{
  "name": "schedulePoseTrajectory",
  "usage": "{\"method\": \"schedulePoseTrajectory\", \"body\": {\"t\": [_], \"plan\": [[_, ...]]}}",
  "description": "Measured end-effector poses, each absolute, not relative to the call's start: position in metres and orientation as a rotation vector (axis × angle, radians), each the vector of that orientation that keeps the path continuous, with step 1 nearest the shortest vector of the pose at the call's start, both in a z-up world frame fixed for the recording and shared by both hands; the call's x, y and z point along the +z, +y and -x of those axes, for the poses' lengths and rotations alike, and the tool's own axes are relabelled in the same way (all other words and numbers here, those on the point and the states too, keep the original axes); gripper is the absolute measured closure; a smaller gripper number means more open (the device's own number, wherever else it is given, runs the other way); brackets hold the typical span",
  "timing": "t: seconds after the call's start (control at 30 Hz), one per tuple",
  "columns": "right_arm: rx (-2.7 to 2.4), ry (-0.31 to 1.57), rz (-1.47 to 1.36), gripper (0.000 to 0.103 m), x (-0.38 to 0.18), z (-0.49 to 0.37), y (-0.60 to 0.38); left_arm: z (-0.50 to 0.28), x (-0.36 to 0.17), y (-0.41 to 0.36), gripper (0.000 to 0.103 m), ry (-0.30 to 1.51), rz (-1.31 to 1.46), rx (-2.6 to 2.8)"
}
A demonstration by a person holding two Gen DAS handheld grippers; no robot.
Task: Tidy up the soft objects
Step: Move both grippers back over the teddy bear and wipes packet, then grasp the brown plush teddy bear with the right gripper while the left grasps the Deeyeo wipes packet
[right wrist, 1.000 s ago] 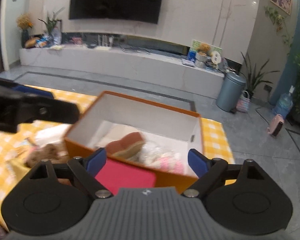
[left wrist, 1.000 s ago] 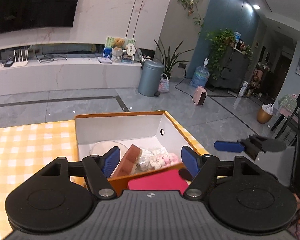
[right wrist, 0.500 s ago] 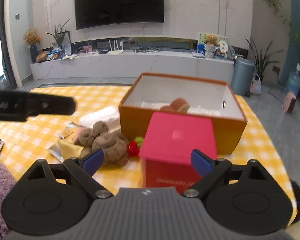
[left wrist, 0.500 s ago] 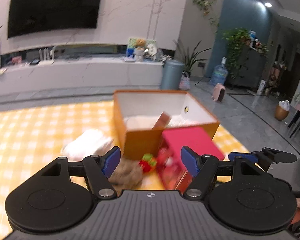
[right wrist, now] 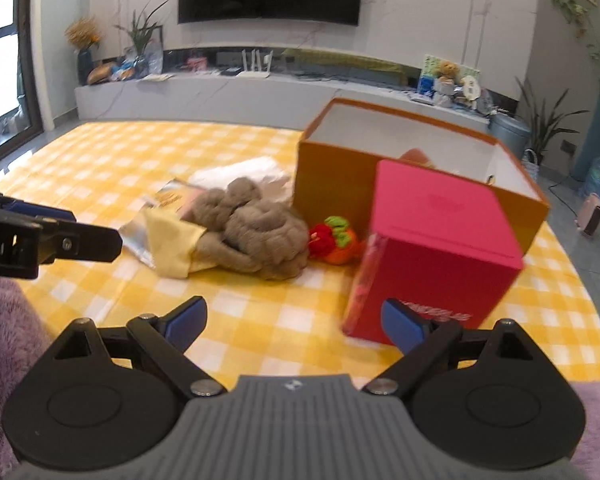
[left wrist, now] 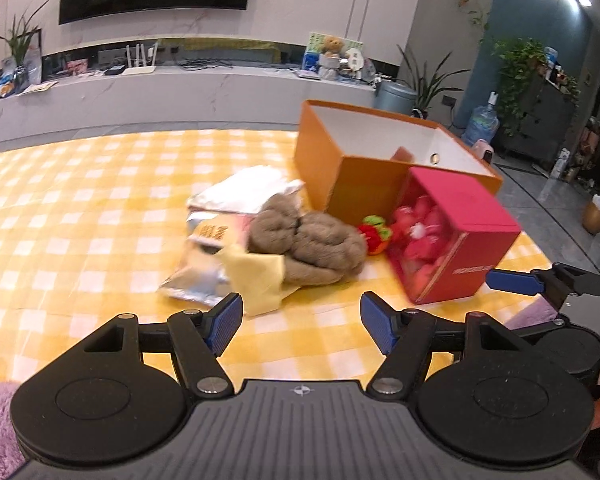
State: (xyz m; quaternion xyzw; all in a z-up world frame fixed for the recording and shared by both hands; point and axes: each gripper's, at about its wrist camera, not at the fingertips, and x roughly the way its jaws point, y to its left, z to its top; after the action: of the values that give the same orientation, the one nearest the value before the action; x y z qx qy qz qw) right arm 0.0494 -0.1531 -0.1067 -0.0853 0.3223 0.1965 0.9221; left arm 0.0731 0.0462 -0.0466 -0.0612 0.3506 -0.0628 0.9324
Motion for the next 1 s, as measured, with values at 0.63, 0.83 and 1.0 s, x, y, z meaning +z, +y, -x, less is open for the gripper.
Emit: {"method": "schedulePoseTrajectory", "body": {"t": [0.63, 0.83, 1.0], "plan": [[0.521, 0.643, 0.320, 0.040, -0.114, -0.085, -0.101, -0.092, -0.065, 0.074, 0.027, 0.752, 0.124, -0.139], [0.535, 0.612, 0.376, 0.040, -0.114, -0.119, -0.091, -0.128, -0.067, 0.070, 0.027, 0.763, 0.068, -0.169], [0.556, 0.606, 0.380, 0.040, -0.115, -0.147, -0.086, -0.147, -0.072, 0.075, 0.028, 0.756, 0.078, -0.182]]}}
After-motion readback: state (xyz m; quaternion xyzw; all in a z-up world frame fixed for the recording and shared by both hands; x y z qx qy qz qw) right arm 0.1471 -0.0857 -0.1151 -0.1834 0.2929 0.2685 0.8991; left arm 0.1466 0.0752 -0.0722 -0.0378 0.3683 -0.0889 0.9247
